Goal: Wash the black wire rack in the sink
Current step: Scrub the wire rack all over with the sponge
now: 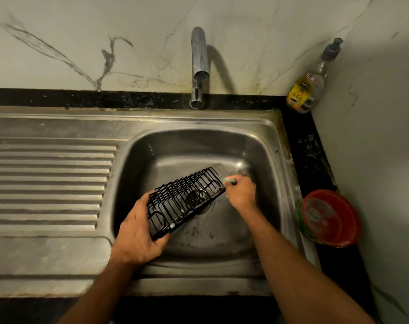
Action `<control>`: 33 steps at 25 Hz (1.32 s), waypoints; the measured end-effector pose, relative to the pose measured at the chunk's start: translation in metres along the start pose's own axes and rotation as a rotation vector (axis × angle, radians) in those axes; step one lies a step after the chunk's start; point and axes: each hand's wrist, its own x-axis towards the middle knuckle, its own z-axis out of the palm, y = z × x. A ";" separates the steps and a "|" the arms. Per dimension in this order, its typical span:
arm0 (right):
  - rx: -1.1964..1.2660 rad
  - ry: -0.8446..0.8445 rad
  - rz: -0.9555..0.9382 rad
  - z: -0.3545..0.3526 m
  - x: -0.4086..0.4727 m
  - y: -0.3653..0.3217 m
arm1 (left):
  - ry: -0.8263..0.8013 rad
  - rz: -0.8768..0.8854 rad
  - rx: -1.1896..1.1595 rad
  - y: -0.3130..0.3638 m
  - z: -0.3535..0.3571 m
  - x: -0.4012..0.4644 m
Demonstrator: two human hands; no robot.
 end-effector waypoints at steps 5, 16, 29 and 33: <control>-0.026 -0.114 -0.197 -0.003 -0.054 -0.013 | -0.014 -0.041 -0.009 -0.006 0.001 -0.001; -0.078 -0.170 -0.329 -0.011 -0.075 -0.019 | 0.005 -0.050 0.047 -0.010 0.004 0.000; 0.002 -0.178 -0.483 0.006 -0.095 -0.064 | -0.038 -0.100 0.029 0.000 0.000 0.002; -0.087 -0.136 -0.427 0.007 -0.082 -0.061 | -0.045 -0.078 0.037 -0.003 0.001 0.001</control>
